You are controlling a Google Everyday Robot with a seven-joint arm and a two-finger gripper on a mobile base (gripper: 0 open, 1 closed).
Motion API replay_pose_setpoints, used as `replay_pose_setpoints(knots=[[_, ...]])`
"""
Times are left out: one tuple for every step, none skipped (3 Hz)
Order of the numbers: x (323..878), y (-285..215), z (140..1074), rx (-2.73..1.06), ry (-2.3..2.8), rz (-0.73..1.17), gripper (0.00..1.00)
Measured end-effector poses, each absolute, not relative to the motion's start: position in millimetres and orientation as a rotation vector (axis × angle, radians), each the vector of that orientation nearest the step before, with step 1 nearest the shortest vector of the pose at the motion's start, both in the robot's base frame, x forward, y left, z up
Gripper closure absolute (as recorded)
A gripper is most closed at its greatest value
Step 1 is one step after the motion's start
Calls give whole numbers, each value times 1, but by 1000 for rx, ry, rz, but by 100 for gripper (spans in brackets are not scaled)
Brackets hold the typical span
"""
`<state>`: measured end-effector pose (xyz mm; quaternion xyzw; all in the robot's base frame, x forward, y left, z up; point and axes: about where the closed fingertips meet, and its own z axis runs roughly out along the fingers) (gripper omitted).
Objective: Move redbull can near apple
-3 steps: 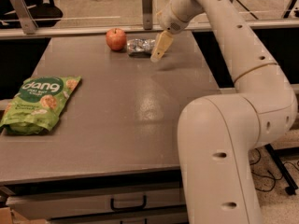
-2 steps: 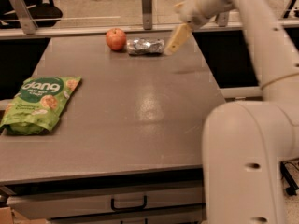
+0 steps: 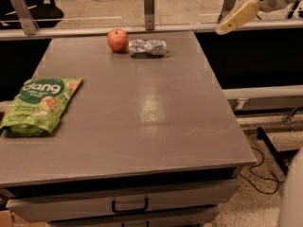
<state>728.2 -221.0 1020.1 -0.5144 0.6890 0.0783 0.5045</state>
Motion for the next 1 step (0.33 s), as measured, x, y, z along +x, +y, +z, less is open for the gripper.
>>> replay_pose_setpoints(knots=[[722,-233,1024,-1228,1669,173,0]])
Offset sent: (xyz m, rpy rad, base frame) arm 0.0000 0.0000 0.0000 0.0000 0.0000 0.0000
